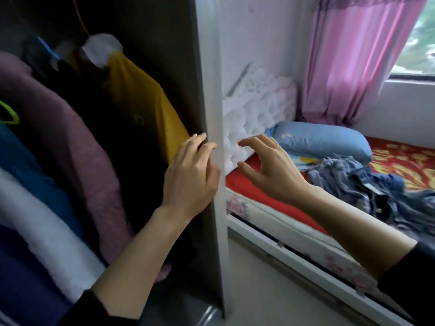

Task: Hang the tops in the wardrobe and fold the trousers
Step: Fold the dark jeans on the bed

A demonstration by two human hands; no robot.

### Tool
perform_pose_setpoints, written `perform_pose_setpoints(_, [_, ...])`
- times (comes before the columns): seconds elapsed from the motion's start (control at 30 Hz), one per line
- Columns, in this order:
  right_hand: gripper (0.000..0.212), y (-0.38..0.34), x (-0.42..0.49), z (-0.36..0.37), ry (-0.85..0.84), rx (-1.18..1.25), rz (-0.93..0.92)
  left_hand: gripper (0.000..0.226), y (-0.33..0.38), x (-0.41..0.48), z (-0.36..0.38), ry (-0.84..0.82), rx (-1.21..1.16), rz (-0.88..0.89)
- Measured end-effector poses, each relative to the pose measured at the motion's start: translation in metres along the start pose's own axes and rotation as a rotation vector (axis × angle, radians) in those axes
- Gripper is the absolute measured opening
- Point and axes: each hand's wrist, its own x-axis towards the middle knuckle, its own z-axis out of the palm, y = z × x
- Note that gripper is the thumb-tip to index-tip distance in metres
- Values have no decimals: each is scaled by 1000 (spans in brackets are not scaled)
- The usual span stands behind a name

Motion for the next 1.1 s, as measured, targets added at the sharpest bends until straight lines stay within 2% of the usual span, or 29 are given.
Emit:
perform_pose_setpoints(0.1, [43, 59, -44, -21, -35, -48, 123, 33, 52, -11, 49, -69, -111, 39])
perform_pose_setpoints(0.23, [49, 141, -115, -58, -127, -153, 268, 41, 137, -21, 126, -194, -220, -5])
perform_pose_setpoints(0.43, [51, 262, -215, -123, -285, -243, 514, 36, 285, -34, 240, -441, -346, -25])
perform_pose_setpoints(0.6, [51, 344, -274, -168, -344, -299, 702, 38, 387, -38, 314, -658, -367, 19])
perform_pose_setpoints(0.73, [45, 407, -297, -190, -351, -322, 822, 37, 439, -33, 372, -827, -334, 36])
perform_pose_setpoints(1.1, [51, 613, -293, -210, -406, -292, 1083, 30, 523, 25, 578, -1051, -300, 62])
